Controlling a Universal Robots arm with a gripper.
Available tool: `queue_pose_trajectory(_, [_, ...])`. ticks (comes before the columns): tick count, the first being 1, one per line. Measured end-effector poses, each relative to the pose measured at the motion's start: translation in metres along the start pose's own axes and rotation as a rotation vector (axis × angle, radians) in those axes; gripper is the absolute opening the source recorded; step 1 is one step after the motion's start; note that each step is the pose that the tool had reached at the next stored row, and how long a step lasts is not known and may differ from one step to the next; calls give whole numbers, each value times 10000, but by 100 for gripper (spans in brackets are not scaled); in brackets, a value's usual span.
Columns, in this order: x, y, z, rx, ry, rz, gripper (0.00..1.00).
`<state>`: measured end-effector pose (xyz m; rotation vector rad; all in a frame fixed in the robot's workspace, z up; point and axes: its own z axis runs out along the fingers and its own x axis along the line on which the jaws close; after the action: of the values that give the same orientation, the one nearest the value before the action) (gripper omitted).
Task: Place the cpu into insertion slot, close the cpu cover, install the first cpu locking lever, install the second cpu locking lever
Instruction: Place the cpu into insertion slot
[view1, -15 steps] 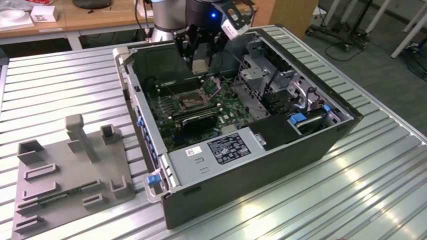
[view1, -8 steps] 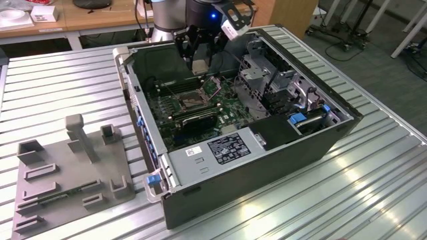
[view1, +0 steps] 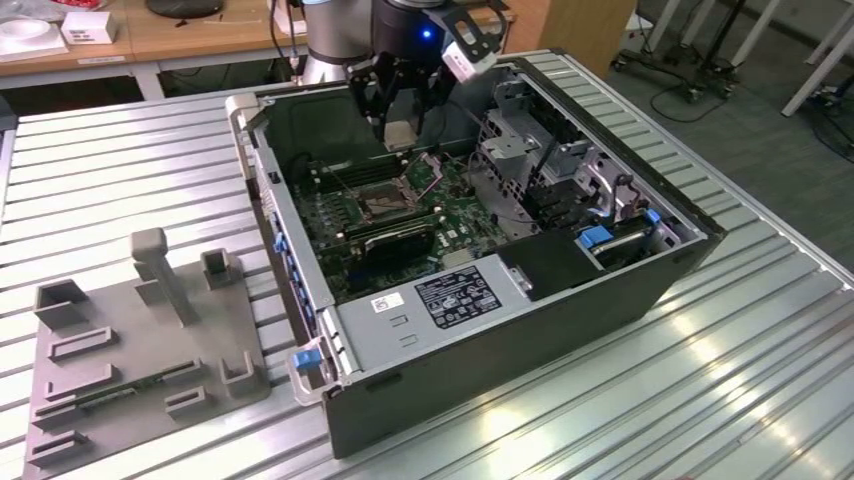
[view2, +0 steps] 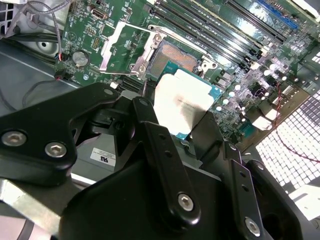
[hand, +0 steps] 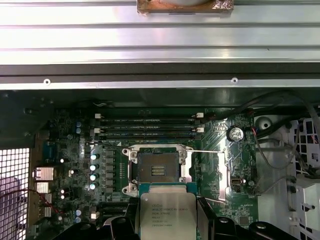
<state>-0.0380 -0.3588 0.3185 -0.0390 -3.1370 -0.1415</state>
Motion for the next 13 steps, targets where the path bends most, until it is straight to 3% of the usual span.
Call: queue_pose_trajectory(13, [0, -2, 19, -1, 0, 0, 54])
